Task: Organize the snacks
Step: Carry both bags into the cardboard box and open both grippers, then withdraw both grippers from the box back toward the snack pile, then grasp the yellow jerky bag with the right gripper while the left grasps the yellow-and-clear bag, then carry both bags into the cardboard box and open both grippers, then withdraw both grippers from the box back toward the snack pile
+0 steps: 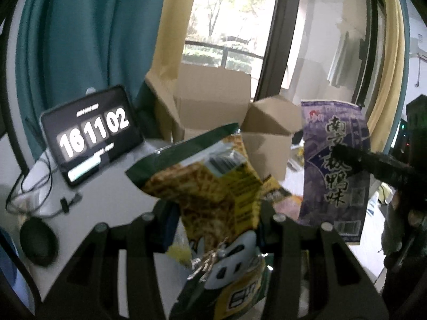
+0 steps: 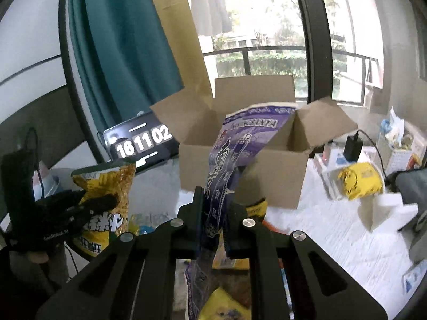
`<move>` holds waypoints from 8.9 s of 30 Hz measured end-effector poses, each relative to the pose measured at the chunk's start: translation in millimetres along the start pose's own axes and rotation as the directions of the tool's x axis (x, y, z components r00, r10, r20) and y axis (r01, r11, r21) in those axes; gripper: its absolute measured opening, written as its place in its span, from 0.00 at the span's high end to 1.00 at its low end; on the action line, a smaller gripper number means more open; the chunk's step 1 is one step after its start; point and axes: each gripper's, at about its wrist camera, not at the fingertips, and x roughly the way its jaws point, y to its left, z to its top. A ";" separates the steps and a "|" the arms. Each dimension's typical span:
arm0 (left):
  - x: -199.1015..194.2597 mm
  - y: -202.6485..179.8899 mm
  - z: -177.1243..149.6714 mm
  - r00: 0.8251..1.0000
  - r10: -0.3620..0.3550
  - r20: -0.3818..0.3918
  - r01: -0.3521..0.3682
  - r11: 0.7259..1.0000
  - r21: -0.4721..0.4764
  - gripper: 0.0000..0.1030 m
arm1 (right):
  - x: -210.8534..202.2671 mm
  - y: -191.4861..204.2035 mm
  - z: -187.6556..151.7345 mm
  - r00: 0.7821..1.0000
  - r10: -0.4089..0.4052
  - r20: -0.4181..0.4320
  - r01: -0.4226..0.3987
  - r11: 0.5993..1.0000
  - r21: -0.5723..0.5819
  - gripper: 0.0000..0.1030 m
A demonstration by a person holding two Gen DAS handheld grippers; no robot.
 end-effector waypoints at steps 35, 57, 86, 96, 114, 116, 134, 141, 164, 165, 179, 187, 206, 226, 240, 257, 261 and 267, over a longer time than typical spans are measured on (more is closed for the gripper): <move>183.0 8.3 154.5 0.986 0.087 0.143 -0.104 0.987 0.120 0.53 | 126.4 -89.7 145.7 0.977 -0.130 0.168 0.143 0.988 -0.066 0.87; 133.1 -1.9 144.9 0.987 0.092 0.134 -0.102 0.993 0.067 0.20 | 146.6 -91.0 126.6 0.985 -0.175 -0.016 0.173 0.982 -0.069 0.31; 73.1 13.2 22.4 0.993 0.102 -0.052 -0.099 0.993 0.061 0.20 | 51.8 -59.2 20.9 0.987 -0.126 -0.102 0.127 0.992 0.008 0.31; 89.8 44.9 -28.8 0.973 0.134 -0.186 -0.141 0.990 -0.022 0.20 | 68.2 -46.0 -11.8 0.980 -0.055 -0.190 0.062 0.998 0.032 0.34; 110.1 50.2 -66.7 0.958 0.039 -0.284 -0.069 0.993 -0.097 0.28 | 124.9 -35.3 -46.6 0.926 -0.083 -0.367 0.090 0.996 0.001 0.56; 112.0 46.1 -68.2 0.955 0.036 -0.295 -0.063 0.994 -0.084 0.41 | 127.1 -35.7 -47.6 0.922 -0.121 -0.367 0.122 0.992 -0.019 0.71; 80.6 32.3 -52.7 0.978 0.030 -0.208 -0.042 0.998 -0.055 0.68 | 112.6 -27.1 -42.3 0.944 -0.134 -0.303 0.115 0.990 -0.078 0.92; 59.2 32.3 -35.4 0.988 0.047 -0.150 -0.054 0.998 -0.044 0.69 | 78.9 -15.2 -16.7 0.974 -0.121 -0.194 0.100 0.989 -0.112 0.96; 41.2 1.6 43.5 0.997 0.067 0.028 -0.069 0.994 0.088 0.69 | 23.6 -22.4 45.7 0.992 -0.129 0.010 0.129 0.979 -0.158 0.98; 42.1 0.8 47.4 0.997 0.067 0.035 -0.070 0.993 0.093 0.69 | 22.5 -23.0 48.9 0.991 -0.130 0.018 0.131 0.978 -0.161 0.98; 71.2 -11.5 98.8 0.990 0.074 0.117 -0.094 0.981 0.170 0.69 | 21.5 -36.8 94.2 0.982 -0.148 0.119 0.168 0.969 -0.180 0.98; 100.8 -18.2 119.0 0.990 0.064 0.126 -0.087 0.978 0.190 0.69 | 37.2 -51.8 116.7 0.976 -0.164 0.145 0.188 0.967 -0.173 0.98; 224.2 -20.7 136.1 0.999 0.024 -0.042 -0.017 0.987 0.162 0.46 | 146.8 -102.8 129.7 0.980 -0.195 0.044 0.199 0.970 -0.136 0.98; 149.3 -16.3 125.1 1.000 0.005 0.016 -0.007 0.994 0.112 0.31 | 127.4 -91.7 123.6 0.983 -0.184 0.018 0.185 0.975 -0.120 0.90; 83.7 -26.3 86.6 0.999 -0.032 0.031 0.029 0.994 0.101 0.30 | 67.9 -68.0 99.7 0.979 -0.197 0.041 0.201 0.974 -0.102 0.75; 36.1 -17.0 27.8 1.000 -0.015 -0.020 0.016 0.997 0.070 0.28 | 5.7 -56.5 38.6 0.973 -0.229 0.010 0.229 0.972 -0.060 0.58; 32.8 -9.5 13.2 0.999 -0.003 -0.043 0.005 0.999 0.053 0.28 | -3.2 -61.1 24.1 0.972 -0.237 -0.006 0.236 0.971 -0.043 0.54; 35.2 1.8 -16.9 0.994 0.032 -0.106 -0.026 0.998 0.060 0.28 | -17.3 -68.4 6.4 0.972 -0.233 -0.029 0.233 0.972 -0.019 0.40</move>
